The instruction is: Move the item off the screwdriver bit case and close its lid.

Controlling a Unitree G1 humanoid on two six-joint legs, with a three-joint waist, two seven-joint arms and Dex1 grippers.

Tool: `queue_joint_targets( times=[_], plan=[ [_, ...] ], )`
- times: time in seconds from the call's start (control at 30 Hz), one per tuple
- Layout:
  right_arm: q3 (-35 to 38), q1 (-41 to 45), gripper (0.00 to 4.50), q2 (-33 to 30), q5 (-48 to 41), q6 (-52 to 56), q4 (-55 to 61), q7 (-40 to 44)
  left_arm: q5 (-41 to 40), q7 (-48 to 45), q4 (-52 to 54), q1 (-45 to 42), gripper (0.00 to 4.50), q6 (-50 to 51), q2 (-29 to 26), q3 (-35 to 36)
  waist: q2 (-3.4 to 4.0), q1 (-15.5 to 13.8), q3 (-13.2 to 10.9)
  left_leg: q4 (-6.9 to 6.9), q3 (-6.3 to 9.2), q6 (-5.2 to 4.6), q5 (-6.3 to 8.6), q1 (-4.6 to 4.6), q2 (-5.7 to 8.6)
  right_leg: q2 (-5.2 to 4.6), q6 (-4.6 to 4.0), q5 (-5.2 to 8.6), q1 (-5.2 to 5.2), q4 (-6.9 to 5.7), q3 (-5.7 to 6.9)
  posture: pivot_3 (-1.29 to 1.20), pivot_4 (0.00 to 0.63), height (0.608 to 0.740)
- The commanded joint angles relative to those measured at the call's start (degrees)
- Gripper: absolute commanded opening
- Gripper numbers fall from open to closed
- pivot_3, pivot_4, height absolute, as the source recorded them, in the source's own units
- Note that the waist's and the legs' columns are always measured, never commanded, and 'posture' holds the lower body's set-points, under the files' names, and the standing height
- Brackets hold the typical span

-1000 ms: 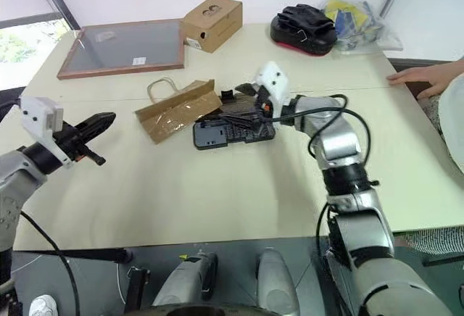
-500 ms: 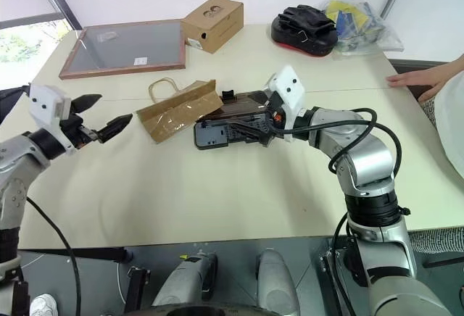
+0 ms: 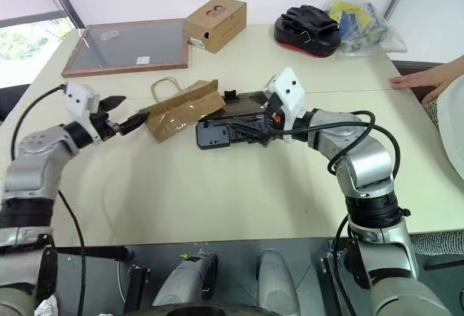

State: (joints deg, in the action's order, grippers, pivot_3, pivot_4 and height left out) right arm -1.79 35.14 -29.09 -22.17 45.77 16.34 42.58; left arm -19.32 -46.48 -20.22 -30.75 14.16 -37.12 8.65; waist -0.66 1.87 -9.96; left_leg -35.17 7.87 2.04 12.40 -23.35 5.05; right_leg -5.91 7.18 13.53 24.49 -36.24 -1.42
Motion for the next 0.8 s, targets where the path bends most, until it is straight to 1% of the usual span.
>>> queue_joint_targets(
  times=[0.03,0.23,0.33,0.37,0.43,0.53,0.6,0.67,0.8],
  plan=[
    [0.83,1.06,4.50,-0.26,-0.51,-0.98,1.58,-0.98,2.31,-2.53,-5.26,-3.56,4.43,-4.31,0.26,-1.55,0.00,0.19,0.00,0.00,0.00,0.00,0.00,0.00,0.00,0.00,0.00,0.00,0.00,0.00,0.00,0.00,0.150,0.740],
    [1.42,0.08,4.50,-0.40,-0.69,-0.68,2.54,-2.87,6.23,-3.10,-16.07,-8.97,4.43,-10.17,2.23,-3.48,-0.01,0.35,0.00,-0.01,0.01,0.00,0.00,0.00,0.01,0.01,0.01,0.00,0.00,-0.01,0.01,0.00,0.150,0.740],
    [1.67,-0.36,4.50,-0.41,-0.69,-0.80,2.74,-3.76,7.25,-3.23,-19.82,-10.78,4.43,-12.19,3.13,-3.60,-0.01,0.38,0.00,-0.01,0.01,-0.01,0.00,0.00,0.01,0.01,0.01,-0.01,0.01,-0.02,0.01,0.00,0.150,0.740],
    [1.68,-0.44,4.50,-0.39,-0.64,-0.89,2.74,-4.03,7.61,-3.10,-20.98,-11.27,4.20,-12.90,3.37,-3.60,-0.01,0.36,0.00,-0.01,0.02,-0.01,0.00,0.00,0.01,0.01,0.01,-0.01,0.01,-0.02,0.01,0.00,0.150,0.740],
    [1.68,-0.51,4.50,-0.29,-0.65,-0.93,2.72,-4.54,8.19,-3.09,-22.79,-12.01,3.59,-14.06,3.69,-3.54,-0.01,0.42,0.00,-0.02,0.02,-0.01,0.00,0.00,0.02,0.01,0.02,-0.01,0.01,-0.02,0.01,0.00,0.150,0.740],
    [1.66,-0.67,4.50,-0.39,-0.79,-1.03,2.71,-4.84,8.63,-3.12,-24.07,-12.49,2.15,-14.99,4.01,-3.53,-0.01,0.52,0.00,-0.01,0.02,-0.01,0.00,0.00,0.02,0.01,0.02,-0.01,0.01,-0.03,0.01,0.00,0.150,0.740],
    [1.61,-0.69,4.50,-0.42,-0.85,-1.01,2.72,-4.97,8.79,-3.13,-24.49,-12.63,0.99,-15.30,4.14,-3.46,-0.01,0.50,0.00,-0.02,0.03,-0.01,-0.01,0.00,0.02,0.01,0.02,-0.01,0.01,-0.04,0.01,0.00,0.150,0.740],
    [1.53,-0.81,4.50,-0.35,-0.87,-0.93,2.80,-5.16,8.75,-2.95,-24.31,-12.28,0.07,-15.37,4.36,-3.13,-0.01,0.49,0.00,-0.02,0.03,-0.01,-0.01,-0.01,0.02,0.01,0.03,-0.01,0.01,-0.04,0.02,0.00,0.150,0.740],
    [1.09,-0.82,4.50,0.06,-0.83,-1.15,2.39,-5.43,7.87,-1.70,-22.25,-10.91,0.07,-14.93,4.53,-1.80,-0.01,0.52,0.00,-0.02,0.07,-0.01,-0.01,-0.01,0.02,0.01,0.03,-0.02,0.01,-0.04,0.02,0.00,0.150,0.740]
  ],
)
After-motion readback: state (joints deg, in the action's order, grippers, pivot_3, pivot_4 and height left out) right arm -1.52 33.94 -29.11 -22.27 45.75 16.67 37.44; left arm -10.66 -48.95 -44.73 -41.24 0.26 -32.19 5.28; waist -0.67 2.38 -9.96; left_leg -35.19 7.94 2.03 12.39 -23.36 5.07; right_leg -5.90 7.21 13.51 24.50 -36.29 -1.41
